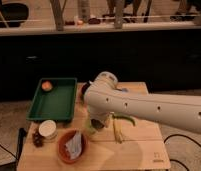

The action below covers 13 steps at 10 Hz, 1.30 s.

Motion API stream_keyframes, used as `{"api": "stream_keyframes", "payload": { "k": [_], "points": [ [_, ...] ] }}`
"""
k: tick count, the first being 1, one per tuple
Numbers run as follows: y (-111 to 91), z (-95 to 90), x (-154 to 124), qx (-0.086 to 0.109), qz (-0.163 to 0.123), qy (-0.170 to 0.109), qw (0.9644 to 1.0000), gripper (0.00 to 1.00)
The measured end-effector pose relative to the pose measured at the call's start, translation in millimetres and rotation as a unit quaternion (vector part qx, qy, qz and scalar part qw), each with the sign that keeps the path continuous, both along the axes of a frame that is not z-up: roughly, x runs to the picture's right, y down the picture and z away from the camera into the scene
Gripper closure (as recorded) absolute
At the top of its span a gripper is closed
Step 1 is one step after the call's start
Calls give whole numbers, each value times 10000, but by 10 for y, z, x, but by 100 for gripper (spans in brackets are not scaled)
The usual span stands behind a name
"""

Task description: Stack cups into tray

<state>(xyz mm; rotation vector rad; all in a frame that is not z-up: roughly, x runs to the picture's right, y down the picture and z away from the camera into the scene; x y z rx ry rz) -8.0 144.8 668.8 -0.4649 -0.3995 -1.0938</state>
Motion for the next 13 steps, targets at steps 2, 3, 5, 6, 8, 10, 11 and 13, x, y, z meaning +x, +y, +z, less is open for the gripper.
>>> {"api": "stream_keyframes", "payload": {
  "k": [2,3,5,6,8,10,11,13],
  "points": [
    [-72,42,-44,1,-41,-6,10000,99],
    [-104,63,-64,-10,-76,-3,10000,99],
    [-167,117,-110,-20,-122,-22,9999,99],
    [-206,148,-137,-20,-139,-35,9999,99],
    [-275,207,-230,-21,-184,-98,9998,99],
    [-328,265,-298,-29,-193,-146,9997,99],
    [-347,295,-340,-36,-219,-171,9996,99],
    [-345,360,-479,-93,-258,-270,9993,99]
  ]
}}
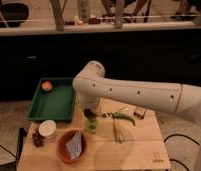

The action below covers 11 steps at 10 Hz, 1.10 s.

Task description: Stack cups into tray

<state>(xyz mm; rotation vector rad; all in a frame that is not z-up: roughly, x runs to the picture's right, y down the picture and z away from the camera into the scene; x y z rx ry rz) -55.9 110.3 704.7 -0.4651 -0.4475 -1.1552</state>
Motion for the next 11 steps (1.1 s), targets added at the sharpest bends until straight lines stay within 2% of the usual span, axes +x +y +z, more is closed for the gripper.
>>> {"api": "stream_keyframes", "payload": {
  "k": [5,11],
  "points": [
    [100,152,-147,-176,-33,-78,9998,99],
    [195,182,-22,-295,137,3,9995,99]
  ]
}}
